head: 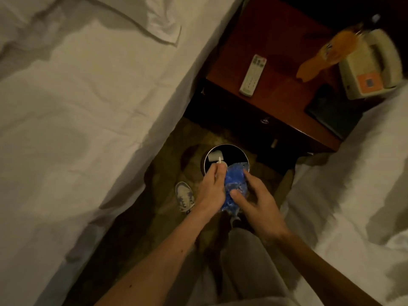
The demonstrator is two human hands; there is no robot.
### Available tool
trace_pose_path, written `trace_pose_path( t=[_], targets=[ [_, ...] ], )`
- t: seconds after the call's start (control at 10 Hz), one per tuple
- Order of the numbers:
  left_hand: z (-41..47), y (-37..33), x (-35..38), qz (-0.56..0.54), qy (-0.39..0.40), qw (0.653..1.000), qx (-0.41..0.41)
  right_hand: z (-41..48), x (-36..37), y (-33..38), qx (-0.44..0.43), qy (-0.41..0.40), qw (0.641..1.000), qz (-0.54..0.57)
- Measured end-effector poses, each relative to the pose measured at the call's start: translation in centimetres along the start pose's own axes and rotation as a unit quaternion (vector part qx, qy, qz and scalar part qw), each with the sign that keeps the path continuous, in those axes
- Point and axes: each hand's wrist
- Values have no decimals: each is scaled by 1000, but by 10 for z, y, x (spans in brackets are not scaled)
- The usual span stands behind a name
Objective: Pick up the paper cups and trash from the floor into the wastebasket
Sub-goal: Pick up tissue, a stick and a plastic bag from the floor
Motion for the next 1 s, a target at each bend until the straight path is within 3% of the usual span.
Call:
trace_pose_path(
  t=[0.2,0.4,0.6,0.8,0.9,1.0],
  targets=[
    [118,70,41,-8,-7,999,-51,102,-9,-90,39,78,993,-84],
    [230,156,87,-25,-82,987,-136,218,-13,-190,40,107,977,-179],
    [331,220,111,-107,-93,977,-162,317,-10,-267,32,143,972,-186],
    [343,263,114,-79,-96,979,-161,352,-5,-307,131,124,938,-296],
    [327,251,112,-57,-116,983,-130,348,-8,-291,149,114,930,-317],
    [304,227,95,120,-132,984,-1,331,-12,-266,152,108,907,-378]
  ],
)
Point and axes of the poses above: each hand's wrist, its own z-axis towards the middle knuckle, its own x-axis out of the palm, y = z × x, and after that the axes turned 1 degree about z, right-handed
